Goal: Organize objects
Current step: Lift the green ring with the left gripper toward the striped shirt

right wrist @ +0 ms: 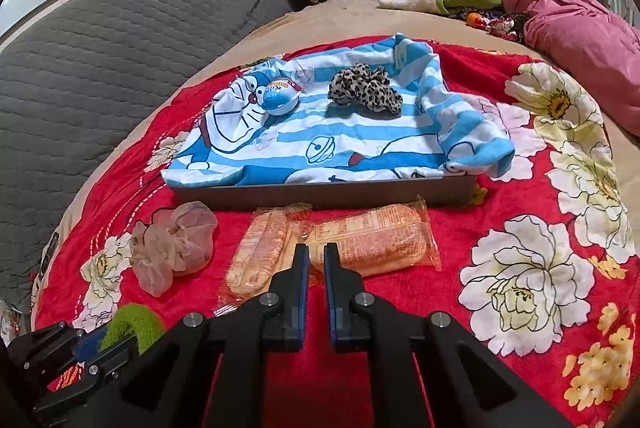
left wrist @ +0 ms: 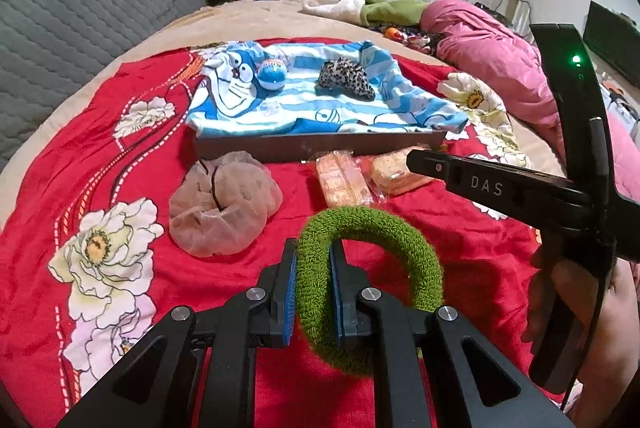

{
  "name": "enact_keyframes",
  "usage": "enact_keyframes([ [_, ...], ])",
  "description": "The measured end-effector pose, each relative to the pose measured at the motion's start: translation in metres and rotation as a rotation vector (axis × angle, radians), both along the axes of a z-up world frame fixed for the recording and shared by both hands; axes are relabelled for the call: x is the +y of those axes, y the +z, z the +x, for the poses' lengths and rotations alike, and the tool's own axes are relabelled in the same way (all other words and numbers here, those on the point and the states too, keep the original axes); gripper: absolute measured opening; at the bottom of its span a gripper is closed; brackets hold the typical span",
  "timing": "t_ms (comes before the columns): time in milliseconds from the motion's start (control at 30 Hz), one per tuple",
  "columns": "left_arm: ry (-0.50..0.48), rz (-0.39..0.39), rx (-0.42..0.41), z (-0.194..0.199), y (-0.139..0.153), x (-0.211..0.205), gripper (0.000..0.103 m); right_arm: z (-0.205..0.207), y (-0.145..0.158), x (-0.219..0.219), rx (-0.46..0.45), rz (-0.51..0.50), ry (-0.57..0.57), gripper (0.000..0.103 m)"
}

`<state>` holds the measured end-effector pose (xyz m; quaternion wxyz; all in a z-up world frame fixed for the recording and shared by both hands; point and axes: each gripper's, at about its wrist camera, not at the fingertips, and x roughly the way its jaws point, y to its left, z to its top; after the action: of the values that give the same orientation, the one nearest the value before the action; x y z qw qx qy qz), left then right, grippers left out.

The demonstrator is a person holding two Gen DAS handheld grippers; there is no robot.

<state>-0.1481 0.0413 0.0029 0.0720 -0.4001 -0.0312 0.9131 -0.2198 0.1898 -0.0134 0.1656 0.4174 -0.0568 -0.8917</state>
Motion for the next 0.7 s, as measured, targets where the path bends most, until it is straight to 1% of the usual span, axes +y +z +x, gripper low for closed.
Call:
enact_keyframes([
  [700, 0.023, -0.007, 0.086, 0.019, 0.048, -0.009, 0.015, 0.034, 0.061, -0.006, 0.109, 0.020, 0.012, 0.008],
])
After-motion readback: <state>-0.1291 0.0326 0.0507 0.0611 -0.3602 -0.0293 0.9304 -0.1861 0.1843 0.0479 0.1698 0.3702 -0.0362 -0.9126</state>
